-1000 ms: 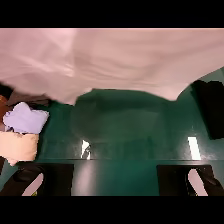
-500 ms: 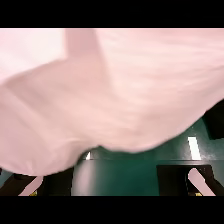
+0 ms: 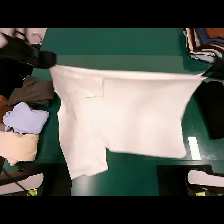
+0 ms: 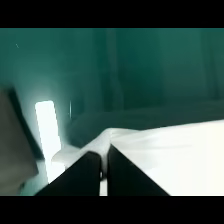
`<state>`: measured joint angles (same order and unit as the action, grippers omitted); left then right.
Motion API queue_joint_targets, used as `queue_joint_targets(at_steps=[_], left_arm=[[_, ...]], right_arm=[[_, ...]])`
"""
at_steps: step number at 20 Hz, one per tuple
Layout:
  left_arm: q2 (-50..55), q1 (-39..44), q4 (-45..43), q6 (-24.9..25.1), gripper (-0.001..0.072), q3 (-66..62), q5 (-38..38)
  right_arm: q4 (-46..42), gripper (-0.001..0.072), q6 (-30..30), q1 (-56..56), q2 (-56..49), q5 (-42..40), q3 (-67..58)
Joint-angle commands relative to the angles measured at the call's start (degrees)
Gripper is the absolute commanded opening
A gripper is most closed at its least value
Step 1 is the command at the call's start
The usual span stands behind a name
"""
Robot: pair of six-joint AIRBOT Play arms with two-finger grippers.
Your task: Fold the shirts.
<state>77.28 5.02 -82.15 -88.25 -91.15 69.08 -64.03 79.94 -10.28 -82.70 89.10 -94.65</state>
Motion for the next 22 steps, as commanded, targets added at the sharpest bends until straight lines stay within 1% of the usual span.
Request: queue_joint_targets(at_steps=[1, 2, 4, 7, 8, 11, 13, 15, 17, 19, 22], left_arm=[[9.2, -0.1, 0.1, 1.8, 0.0031, 2.2, -12.7], [11.0, 0.0, 0.1, 1.7, 0.0030, 1.0, -16.3], [13.8, -0.4, 0.0, 1.7, 0.0030, -2.3, -20.8], [14.7, -2.5, 0.3, 1.7, 0.0030, -5.4, -22.1], [14.6, -3.3, 0.3, 1.7, 0.0031, -5.8, -20.5], [14.6, -5.6, 0.3, 1.7, 0.0031, -6.5, -10.0], [14.6, -5.8, 0.6, 1.9, 0.0030, -6.3, -3.4], [14.6, -5.8, 3.4, 2.5, 0.0030, -4.3, -0.2], [14.6, -5.8, 6.8, 3.2, 0.0030, -0.2, 0.6], [14.6, -5.8, 7.8, 3.2, 0.0031, 5.0, 0.1], [14.6, -5.8, 7.8, 3.2, 0.0031, 11.8, -1.0]], right_arm=[[-1.6, 0.0014, 0.2, 3.8, -12.5, -4.7, 0.0], [-1.6, 0.0014, 0.2, 4.2, -15.3, -6.3, -2.4], [-1.5, 0.0013, 0.7, 5.1, -19.8, -8.2, -8.3], [-1.7, 0.0013, 0.6, 5.8, -23.1, -8.6, -16.7], [-1.7, 0.0013, 0.6, 5.8, -23.1, -8.6, -18.1], [-2.2, 0.0013, 0.6, 5.8, -22.4, -6.0, -20.1], [-2.2, 0.0014, 0.6, 6.2, -21.1, -4.5, -17.6], [-4.8, 0.0013, 0.6, 7.0, -19.1, -5.2, -11.5], [-6.5, 0.0013, 0.6, 7.7, -17.0, -6.7, -4.1], [-6.5, 0.0014, 0.6, 7.8, -14.9, -9.6, 2.6], [-6.0, 0.0015, 0.6, 7.8, -12.9, -12.1, 9.2]])
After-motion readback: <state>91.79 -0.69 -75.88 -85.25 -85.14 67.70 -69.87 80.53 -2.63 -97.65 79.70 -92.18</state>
